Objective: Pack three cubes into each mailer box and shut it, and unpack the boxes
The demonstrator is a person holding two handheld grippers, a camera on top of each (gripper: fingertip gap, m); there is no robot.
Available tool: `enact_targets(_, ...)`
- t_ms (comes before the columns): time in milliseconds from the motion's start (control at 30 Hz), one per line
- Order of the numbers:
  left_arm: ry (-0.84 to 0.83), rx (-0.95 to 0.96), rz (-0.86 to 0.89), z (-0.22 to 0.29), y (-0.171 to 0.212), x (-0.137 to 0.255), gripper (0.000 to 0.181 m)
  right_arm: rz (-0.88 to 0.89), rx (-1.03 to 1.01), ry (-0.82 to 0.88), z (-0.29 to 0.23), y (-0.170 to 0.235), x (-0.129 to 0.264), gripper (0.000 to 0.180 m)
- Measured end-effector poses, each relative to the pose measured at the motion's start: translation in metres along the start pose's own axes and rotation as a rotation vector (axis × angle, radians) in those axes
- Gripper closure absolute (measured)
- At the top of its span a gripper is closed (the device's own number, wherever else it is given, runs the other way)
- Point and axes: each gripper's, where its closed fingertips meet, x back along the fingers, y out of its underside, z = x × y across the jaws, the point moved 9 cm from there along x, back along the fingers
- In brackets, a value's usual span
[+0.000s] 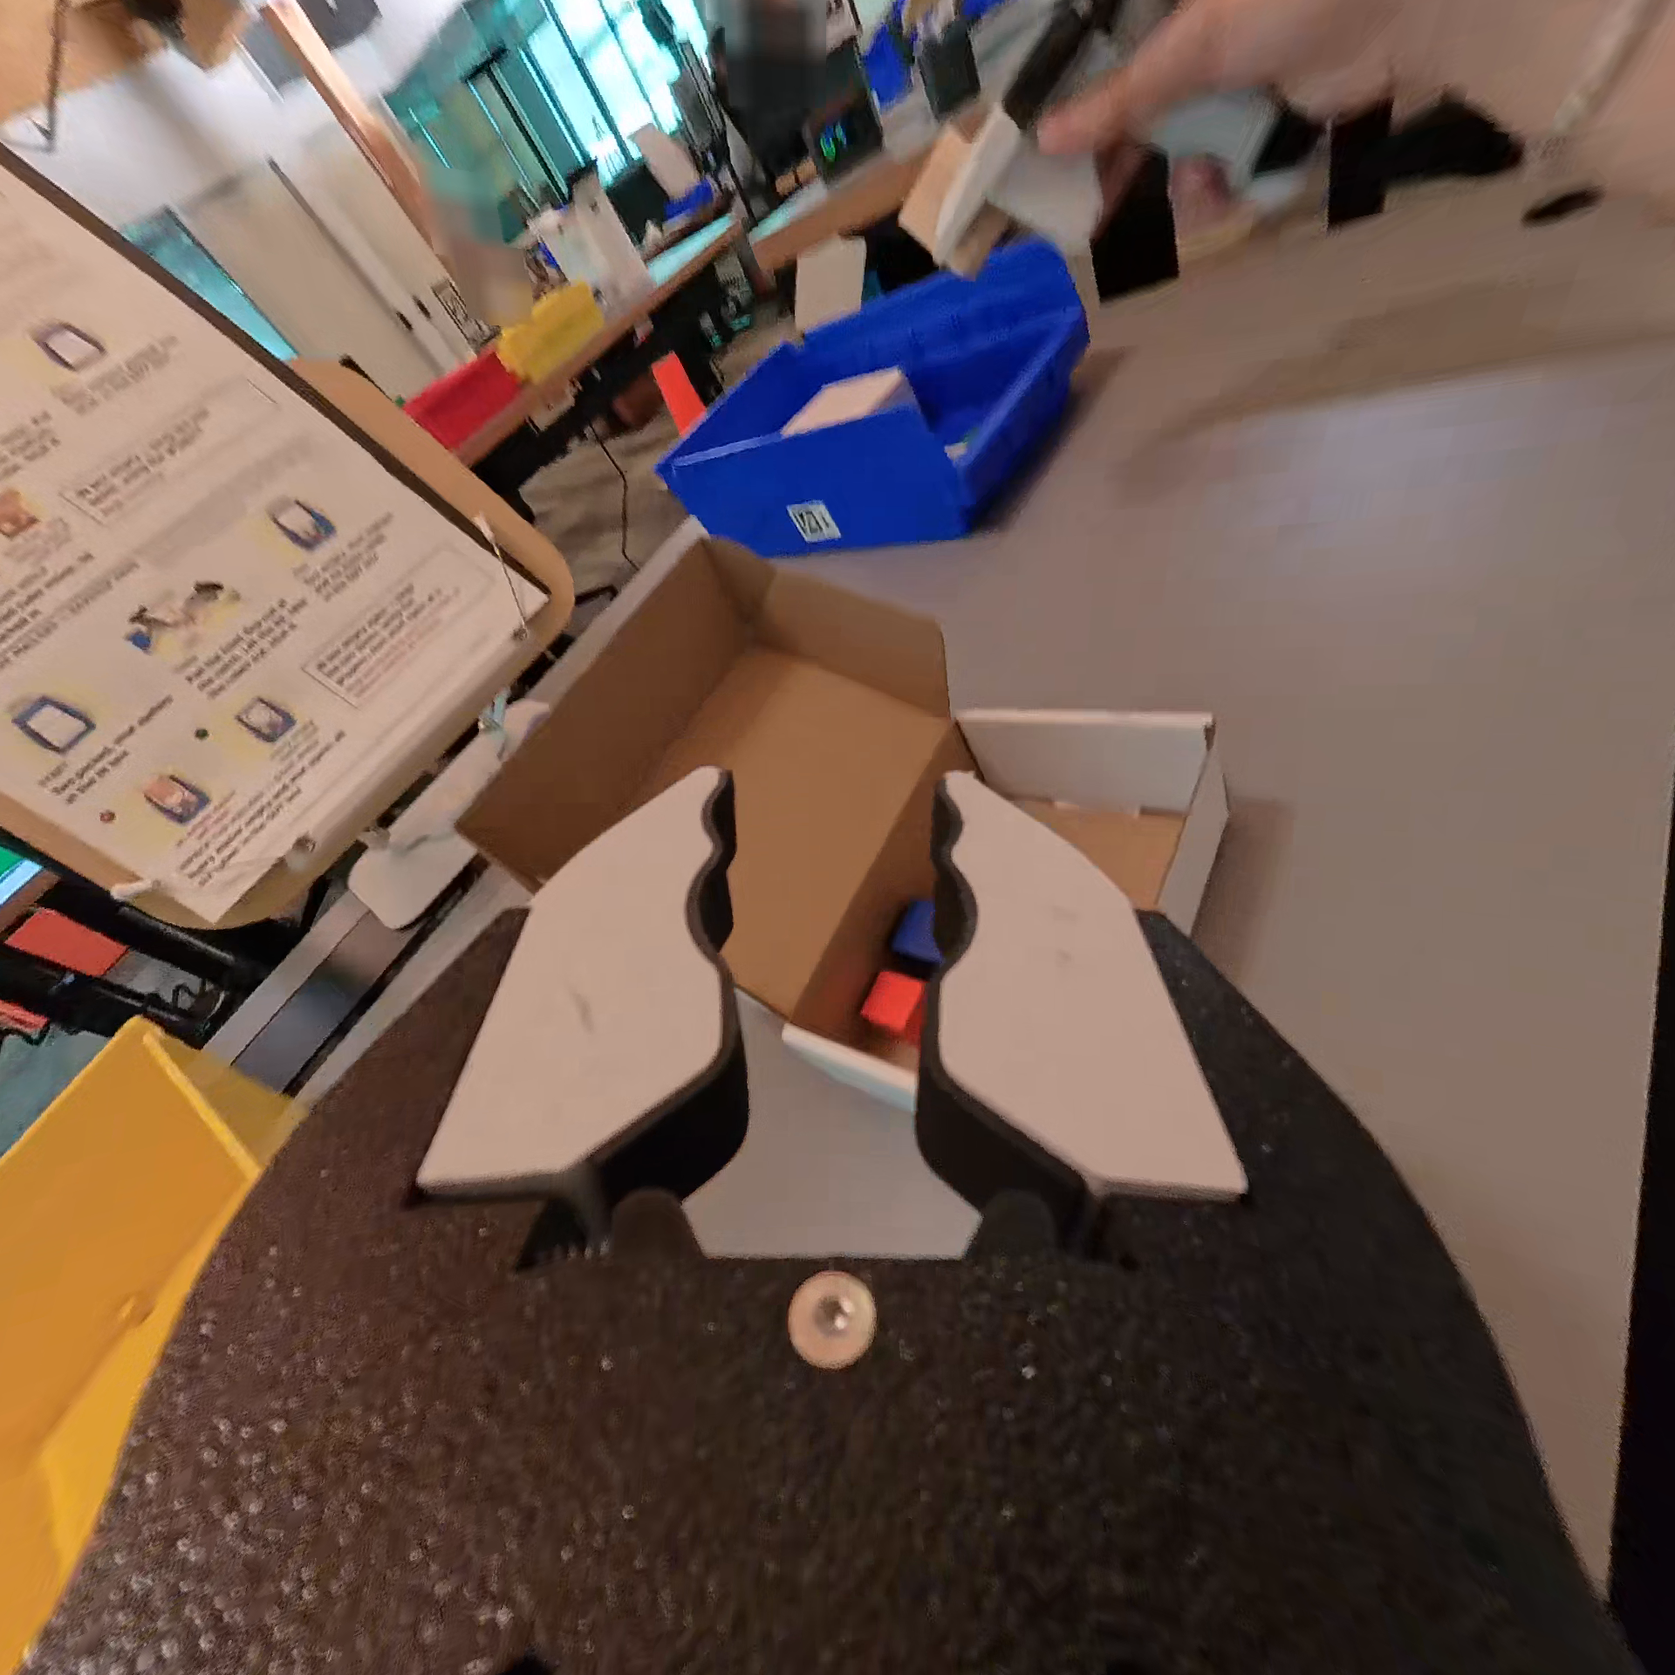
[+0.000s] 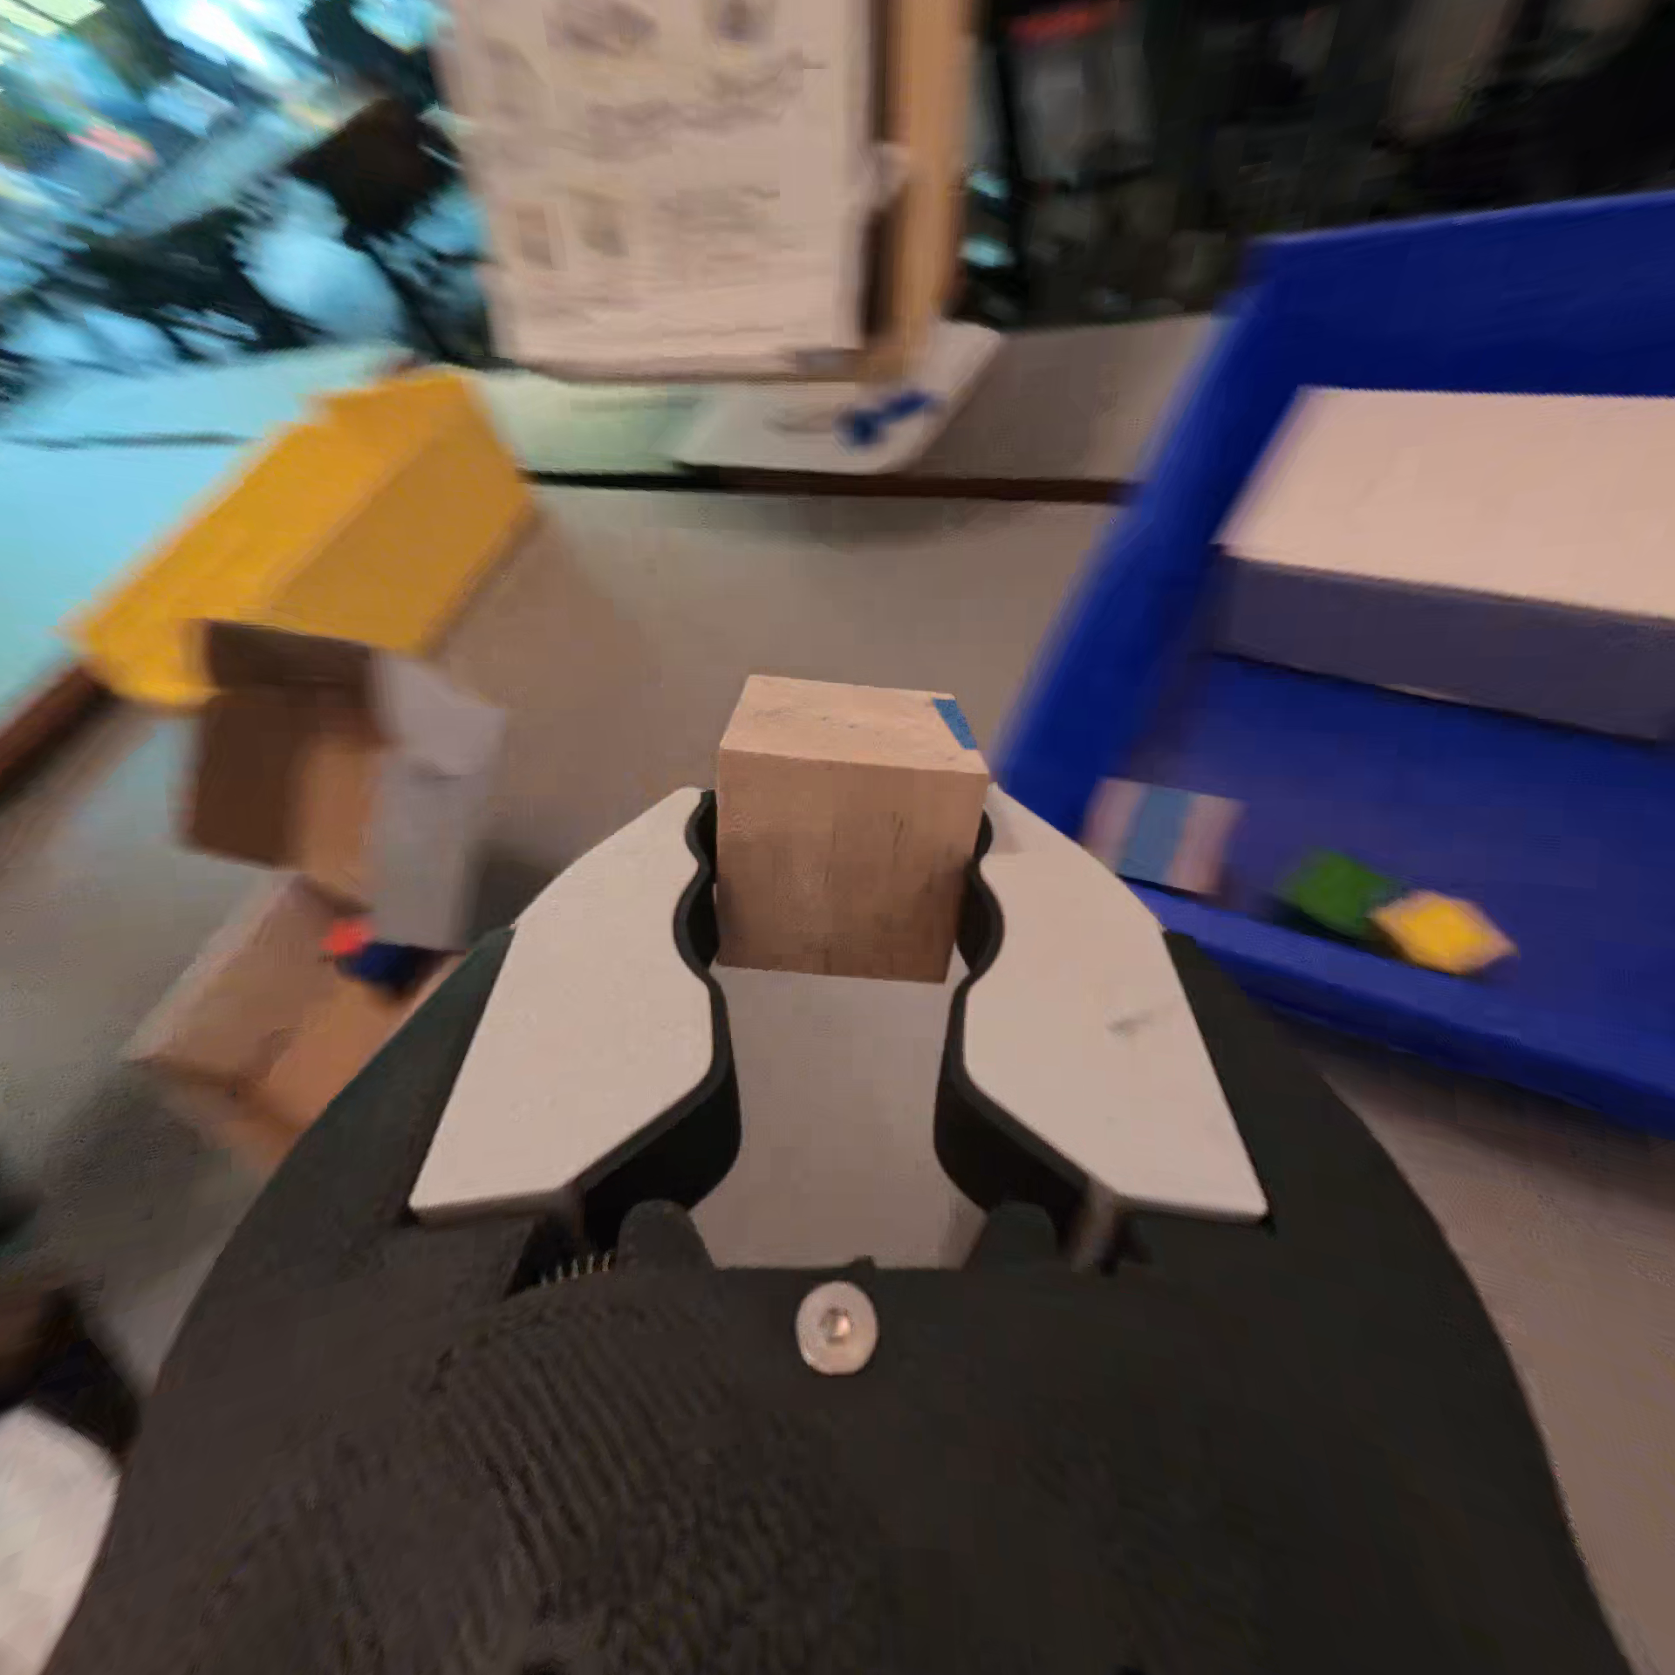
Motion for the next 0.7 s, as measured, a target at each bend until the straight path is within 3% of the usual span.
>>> enact_targets(33, 0.011, -0.007, -0.022, 0.003, 0.003, -0.001, 0.141, -0.065, 0.01, 0.107, 0.027, -0.006, 0.002, 0.129)
enact_targets(200, 0.048, -0.007, -0.05, 0.016, 0.014, -0.01, 0.141, -0.444, 0.013, 0.434, 0.127, -0.016, -0.015, 0.129)
enact_targets(300, 0.056, 0.008, -0.06, 0.019, 0.021, -0.015, 0.141, -0.602, 0.046, 0.5, 0.153, -0.009, -0.028, 0.129)
enact_targets(700, 0.092, 0.057, -0.105, 0.014, 0.031, -0.018, 0.142, -0.647, -0.057, 0.492, 0.169, -0.003, -0.042, 0.128)
